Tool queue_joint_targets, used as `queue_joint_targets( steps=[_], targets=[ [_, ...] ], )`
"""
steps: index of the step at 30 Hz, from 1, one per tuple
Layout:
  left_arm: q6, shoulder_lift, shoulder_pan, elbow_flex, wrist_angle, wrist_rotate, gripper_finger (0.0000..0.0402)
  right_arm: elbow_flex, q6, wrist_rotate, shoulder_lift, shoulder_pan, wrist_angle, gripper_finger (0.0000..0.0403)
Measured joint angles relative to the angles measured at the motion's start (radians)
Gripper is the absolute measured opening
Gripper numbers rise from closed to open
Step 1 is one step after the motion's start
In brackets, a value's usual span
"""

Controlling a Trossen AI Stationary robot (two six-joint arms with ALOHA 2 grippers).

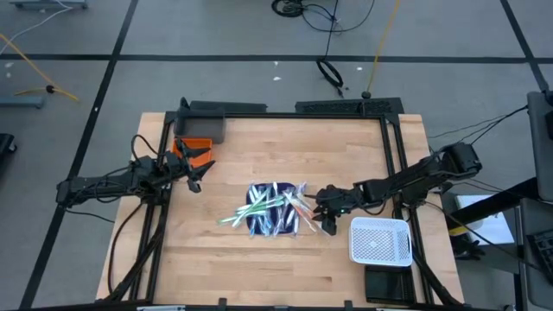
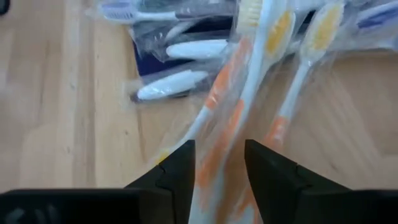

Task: Pick & Place Toothbrushes
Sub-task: Put the orange toothbrush into the transparent black bin

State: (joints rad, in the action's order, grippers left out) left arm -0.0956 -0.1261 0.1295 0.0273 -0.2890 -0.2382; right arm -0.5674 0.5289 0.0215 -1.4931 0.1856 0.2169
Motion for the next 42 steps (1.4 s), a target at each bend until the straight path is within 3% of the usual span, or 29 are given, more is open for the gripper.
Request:
queue_joint_targets(
  steps=[3, 9, 19, 27, 34, 42],
  targets=[
    [0.0, 0.0, 0.0, 0.0, 0.0, 0.0, 0.0223, 0.0, 0.009, 0.002, -0.012, 0.0, -0.008, 0.0103],
    [0.0, 0.0, 0.0, 0.0, 0.0, 0.0, 0.0223, -0.009, -0.006, 0.005, 0.009, 0.0, -0.009, 0.0016],
    [0.012, 0.0, 0.0, 0.0, 0.001, 0.0, 0.0223, -0.111, -0.105, 0.003, 0.015, -0.002, -0.012, 0.0011],
    [0.142, -0.035, -0.001, 0.0, -0.026, 0.05, 0.0223, -0.192, -0.25, -0.127, 0.015, -0.038, 0.035, 0.0011],
    [0.188, -0.205, -0.001, 0.0, -0.25, 0.126, 0.0223, -0.21, -0.386, -0.141, 0.015, -0.122, 0.29, 0.0011],
    [0.257, -0.548, -0.001, 0.0, -0.651, 0.144, 0.0223, -0.21, -0.463, -0.097, 0.015, -0.178, 0.488, 0.0011]
  ],
)
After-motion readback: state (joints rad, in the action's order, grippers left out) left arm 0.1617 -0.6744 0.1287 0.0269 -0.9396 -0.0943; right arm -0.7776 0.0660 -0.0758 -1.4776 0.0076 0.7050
